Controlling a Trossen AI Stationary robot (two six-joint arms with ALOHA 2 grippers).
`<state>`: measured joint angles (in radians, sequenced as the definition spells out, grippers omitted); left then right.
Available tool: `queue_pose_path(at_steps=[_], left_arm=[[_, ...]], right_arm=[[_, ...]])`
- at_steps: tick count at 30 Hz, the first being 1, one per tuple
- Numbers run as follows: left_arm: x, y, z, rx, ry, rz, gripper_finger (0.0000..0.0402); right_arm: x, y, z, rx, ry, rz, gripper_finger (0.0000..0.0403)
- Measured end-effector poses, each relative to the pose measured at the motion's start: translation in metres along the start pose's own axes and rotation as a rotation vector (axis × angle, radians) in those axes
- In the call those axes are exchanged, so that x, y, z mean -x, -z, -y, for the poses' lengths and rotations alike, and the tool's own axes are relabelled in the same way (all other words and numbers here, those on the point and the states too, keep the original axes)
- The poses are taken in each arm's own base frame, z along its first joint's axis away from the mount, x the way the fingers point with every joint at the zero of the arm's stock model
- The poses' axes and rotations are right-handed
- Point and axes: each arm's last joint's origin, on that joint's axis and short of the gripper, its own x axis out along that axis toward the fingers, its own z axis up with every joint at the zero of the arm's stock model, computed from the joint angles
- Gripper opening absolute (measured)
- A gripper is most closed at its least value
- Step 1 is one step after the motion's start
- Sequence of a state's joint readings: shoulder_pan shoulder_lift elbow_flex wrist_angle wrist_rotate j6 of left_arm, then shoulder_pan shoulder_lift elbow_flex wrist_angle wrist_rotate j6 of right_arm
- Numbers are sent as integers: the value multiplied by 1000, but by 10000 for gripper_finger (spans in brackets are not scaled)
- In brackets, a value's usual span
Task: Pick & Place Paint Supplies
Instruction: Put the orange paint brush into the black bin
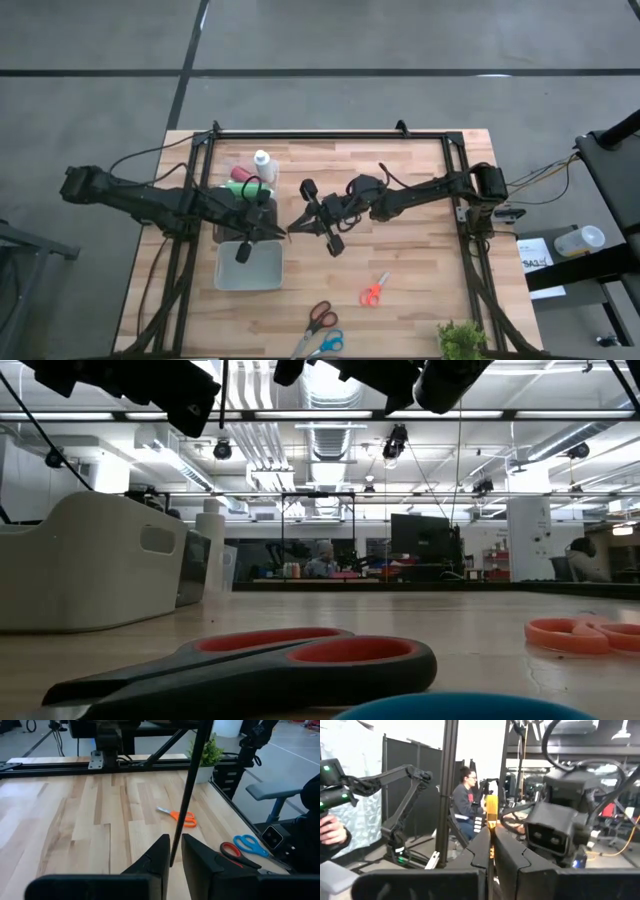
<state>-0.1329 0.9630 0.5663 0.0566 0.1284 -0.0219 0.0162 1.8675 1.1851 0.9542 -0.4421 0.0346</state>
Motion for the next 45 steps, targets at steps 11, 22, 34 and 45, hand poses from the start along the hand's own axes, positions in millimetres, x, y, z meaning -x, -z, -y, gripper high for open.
queue_pose_path(at_steps=[11,22,34,45], left_arm=[[0,0,0,-1,0,0,58],[0,0,0,-70,-1,3,58],[0,0,0,-76,-8,3,58],[0,-1,-1,-78,-11,9,58]], right_arm=[[0,-3,0,51,21,26,12],[0,-6,2,44,72,56,12],[-1,-1,0,-18,50,6,12],[-6,-11,-1,38,29,51,12]])
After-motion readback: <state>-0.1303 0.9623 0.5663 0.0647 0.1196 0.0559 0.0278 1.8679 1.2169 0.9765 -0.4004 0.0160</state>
